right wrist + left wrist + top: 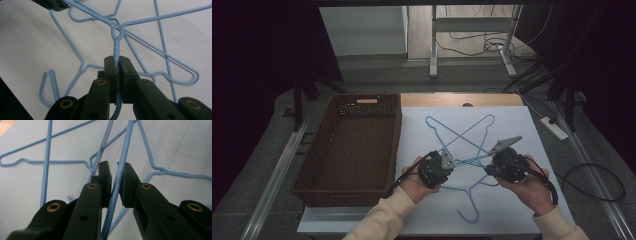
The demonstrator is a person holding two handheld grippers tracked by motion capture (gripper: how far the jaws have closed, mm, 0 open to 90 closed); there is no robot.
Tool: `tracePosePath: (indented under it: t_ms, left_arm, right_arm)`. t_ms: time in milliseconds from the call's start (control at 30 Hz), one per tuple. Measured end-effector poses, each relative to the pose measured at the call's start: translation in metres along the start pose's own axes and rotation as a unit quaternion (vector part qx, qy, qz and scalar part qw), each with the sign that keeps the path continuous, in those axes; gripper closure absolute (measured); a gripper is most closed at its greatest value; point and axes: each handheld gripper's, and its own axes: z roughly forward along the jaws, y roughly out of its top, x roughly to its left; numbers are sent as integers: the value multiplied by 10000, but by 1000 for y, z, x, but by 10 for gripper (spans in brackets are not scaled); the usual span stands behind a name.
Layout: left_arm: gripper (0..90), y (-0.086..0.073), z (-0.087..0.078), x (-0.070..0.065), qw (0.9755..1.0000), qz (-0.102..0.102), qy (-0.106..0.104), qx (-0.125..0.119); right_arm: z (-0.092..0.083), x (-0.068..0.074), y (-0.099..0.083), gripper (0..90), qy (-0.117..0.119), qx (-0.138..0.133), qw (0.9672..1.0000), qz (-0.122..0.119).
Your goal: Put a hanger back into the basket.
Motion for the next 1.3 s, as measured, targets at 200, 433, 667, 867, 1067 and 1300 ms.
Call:
tracePosePath:
  t_ms: [200, 433, 667, 867, 1067, 1300]
  left_arm:
    - [836, -1, -4, -1, 9999, 76, -1, -110]
    - [859, -1, -9, 1, 9996, -36, -71, -255]
    - [860, 0, -15, 2, 9987, -207, -250, -402]
    - [861, -1, -13, 3, 9988, -251, -293, -309]
    - [861, -3, -15, 8, 9980, -429, -319, -350]
    - [861, -3, -29, 15, 9943, -737, -475, -610]
  right_arm:
    - [-6, -5, 3, 833, -13, -322, 9994, 81]
    - [-22, -18, 3, 583, 7, -1581, 9847, 730]
    - [-39, -29, -4, 428, 19, -2805, 9532, 1131]
    - [-54, -39, -10, 389, -58, -3159, 9388, 1374]
    - [-51, -44, -21, 385, 84, -3037, 9434, 1330]
    - [-35, -43, -45, 361, 150, -2894, 9482, 1300]
